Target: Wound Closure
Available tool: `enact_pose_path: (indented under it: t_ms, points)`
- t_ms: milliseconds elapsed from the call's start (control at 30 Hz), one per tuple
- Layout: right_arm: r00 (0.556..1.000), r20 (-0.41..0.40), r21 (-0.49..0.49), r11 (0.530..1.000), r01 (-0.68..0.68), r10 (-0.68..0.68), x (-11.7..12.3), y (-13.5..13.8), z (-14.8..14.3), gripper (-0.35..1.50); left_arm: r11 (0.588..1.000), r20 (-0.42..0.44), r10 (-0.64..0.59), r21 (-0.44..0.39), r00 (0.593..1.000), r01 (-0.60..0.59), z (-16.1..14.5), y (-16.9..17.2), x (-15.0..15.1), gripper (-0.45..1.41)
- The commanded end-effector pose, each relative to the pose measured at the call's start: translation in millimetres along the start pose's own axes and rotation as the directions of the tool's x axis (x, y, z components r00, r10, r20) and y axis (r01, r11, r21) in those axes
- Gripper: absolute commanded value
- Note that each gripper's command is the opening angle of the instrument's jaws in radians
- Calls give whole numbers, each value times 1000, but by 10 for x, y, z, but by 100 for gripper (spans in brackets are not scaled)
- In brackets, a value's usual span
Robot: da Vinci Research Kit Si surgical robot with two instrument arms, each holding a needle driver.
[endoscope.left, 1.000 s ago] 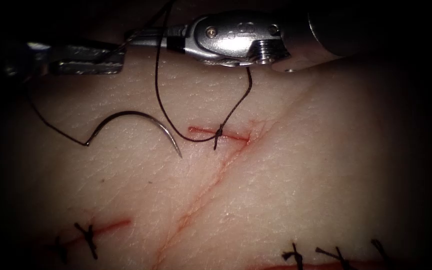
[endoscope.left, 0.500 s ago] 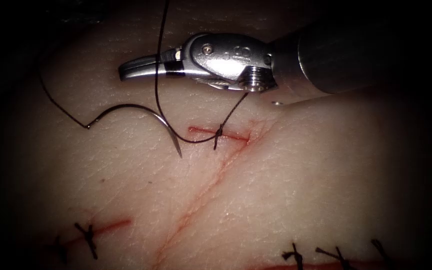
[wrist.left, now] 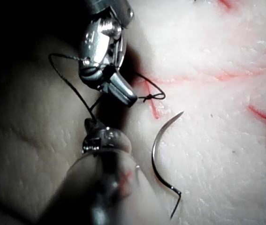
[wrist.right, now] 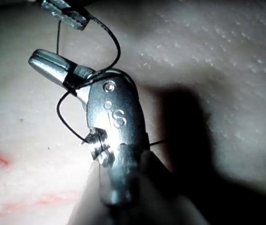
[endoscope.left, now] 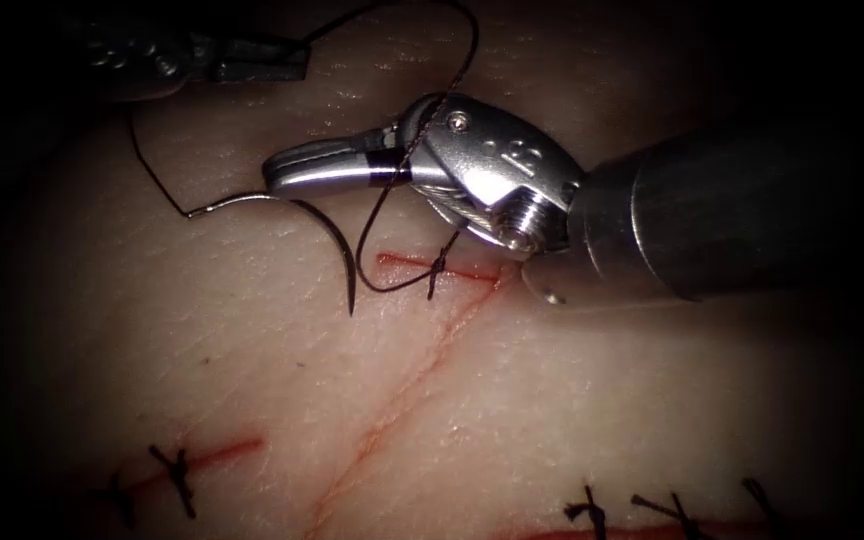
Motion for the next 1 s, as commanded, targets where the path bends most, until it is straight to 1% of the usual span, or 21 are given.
enact_pose_path:
  t_ms: [33,100,233,300,367,433,467,500,667,700,733,767,800,833,900,1000]
  points:
    - [999,-47,0,1000,-24,24,-1,-10,7,-35,1000,-5,-1,-6,1000,1,15,4,-2,-45]
    - [995,-88,-3,999,-40,39,3,-16,3,-35,1000,-5,-2,-12,1000,2,24,10,-5,-45]
    - [991,-123,-22,998,-54,51,14,-27,-8,-35,1000,6,-3,-25,1000,3,39,24,-11,-45]
    - [989,-138,-60,996,-63,54,17,-31,-10,-35,1000,2,-12,-27,1000,12,46,30,-15,-45]
    - [984,-168,-131,988,-80,57,22,-35,-11,-35,999,0,-16,-30,1000,16,53,34,-17,-45]
    - [981,-186,-170,981,-90,58,24,-37,-10,-35,1000,5,-12,-25,1000,12,59,36,-17,-45]
    - [977,-206,-215,971,-103,58,25,-38,-9,-35,1000,9,-10,-25,1000,10,64,38,-16,-45]
    - [978,-200,-199,975,-99,59,27,-38,-8,-35,1000,12,-9,-26,1000,9,67,39,-15,-45]
    - [975,-217,-231,967,-108,57,31,-38,-3,-35,1000,26,-9,-20,1000,9,79,47,0,-45]
    - [990,-132,-84,994,-65,54,32,-37,-4,-35,1000,30,-10,-18,1000,11,82,49,7,-45]
    - [1000,-15,-154,988,-22,20,33,-36,-7,-35,1000,31,-13,-17,999,13,82,51,13,-45]
    - [1000,6,-167,986,-9,10,33,-35,-7,-35,1000,31,-14,-17,999,14,82,51,16,-45]
    - [999,52,-201,979,28,-18,34,-34,-10,-10,1000,31,-15,-17,999,16,81,52,20,-45]
    - [997,65,-212,976,41,-28,34,-32,-11,22,1000,30,-16,-18,999,16,81,53,22,-45]
    - [991,112,-262,960,96,-68,36,-29,-15,78,1000,25,-16,-20,1000,17,78,54,26,-45]
    - [982,151,-311,938,153,-110,35,-26,-23,83,1000,36,-16,-23,999,17,73,56,30,-45]
